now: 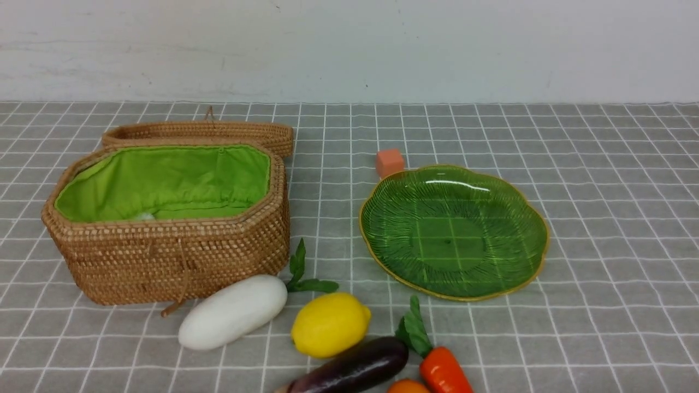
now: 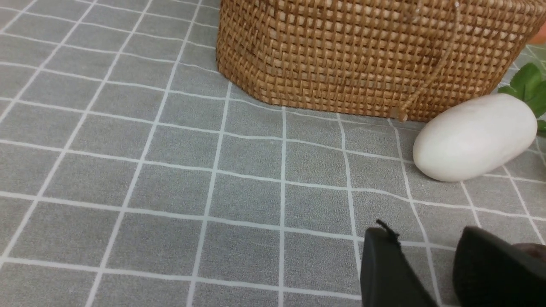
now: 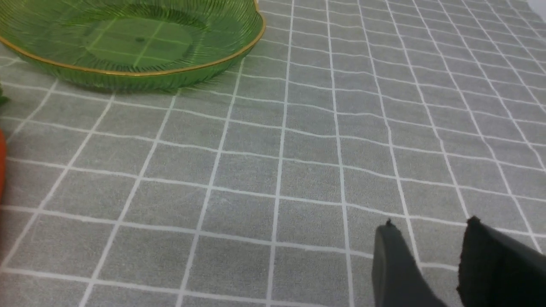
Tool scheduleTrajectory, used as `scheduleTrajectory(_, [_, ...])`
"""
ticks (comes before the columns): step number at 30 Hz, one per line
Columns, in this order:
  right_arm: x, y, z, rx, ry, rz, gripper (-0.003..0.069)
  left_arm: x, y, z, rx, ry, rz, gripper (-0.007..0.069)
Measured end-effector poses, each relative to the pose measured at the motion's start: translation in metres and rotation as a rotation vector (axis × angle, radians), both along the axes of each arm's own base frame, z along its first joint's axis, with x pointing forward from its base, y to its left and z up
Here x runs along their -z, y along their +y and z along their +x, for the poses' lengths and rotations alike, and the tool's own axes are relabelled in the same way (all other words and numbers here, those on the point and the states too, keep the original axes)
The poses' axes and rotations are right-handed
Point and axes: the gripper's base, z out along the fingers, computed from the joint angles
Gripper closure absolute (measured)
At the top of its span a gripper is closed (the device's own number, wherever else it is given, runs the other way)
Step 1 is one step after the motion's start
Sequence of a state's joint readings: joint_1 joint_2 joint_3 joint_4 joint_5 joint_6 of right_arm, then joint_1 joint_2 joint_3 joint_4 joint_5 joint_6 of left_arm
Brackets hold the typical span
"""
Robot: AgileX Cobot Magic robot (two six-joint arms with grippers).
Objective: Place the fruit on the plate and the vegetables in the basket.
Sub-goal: Use the right arm to grab a carrot and put it into the left basket
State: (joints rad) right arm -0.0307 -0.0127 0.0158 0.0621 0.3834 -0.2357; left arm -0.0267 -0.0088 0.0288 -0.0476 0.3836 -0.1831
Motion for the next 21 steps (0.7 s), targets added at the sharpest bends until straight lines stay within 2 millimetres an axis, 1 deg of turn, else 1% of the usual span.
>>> scheduleTrajectory(5, [-0.004,-0.001,0.002,0.005,-0.075,-0.013,0.0418,0.000,0.000,0.000,0.000,0.000,0.000,0.0386])
scheduleTrajectory(6, [-0.010,-0.001,0.003,0.009,-0.141,-0.009,0.0418,0.000,0.000,0.000,0.000,0.000,0.000,0.0386])
scheduleTrajectory(7, [-0.010,-0.001,0.003,0.009,-0.141,-0.008,0.0418,0.000,0.000,0.000,0.000,0.000,0.000,0.0386])
scheduleTrajectory(8, [-0.017,-0.001,0.004,0.014,-0.221,-0.001,0.0418,0.000,0.000,0.000,0.000,0.000,0.000,0.0386])
scheduleTrajectory(13, [-0.034,-0.002,0.004,0.027,-0.407,0.004,0.0418,0.000,0.000,0.000,0.000,0.000,0.000,0.0386])
scheduleTrajectory(15, [-0.041,-0.003,0.003,0.030,-0.482,-0.023,0.0418,0.000,0.000,0.000,0.000,0.000,0.000,0.0386])
scheduleTrajectory(16, [-0.041,-0.003,0.003,0.030,-0.482,-0.023,0.0418,0.000,0.000,0.000,0.000,0.000,0.000,0.0386])
scheduleTrajectory(17, [-0.047,-0.003,0.002,0.032,-0.552,-0.057,0.0418,0.000,0.000,0.000,0.000,0.000,0.000,0.0386])
scheduleTrajectory(21, [-0.055,-0.003,-0.001,0.038,-0.641,-0.088,0.0418,0.000,0.000,0.000,0.000,0.000,0.000,0.0386])
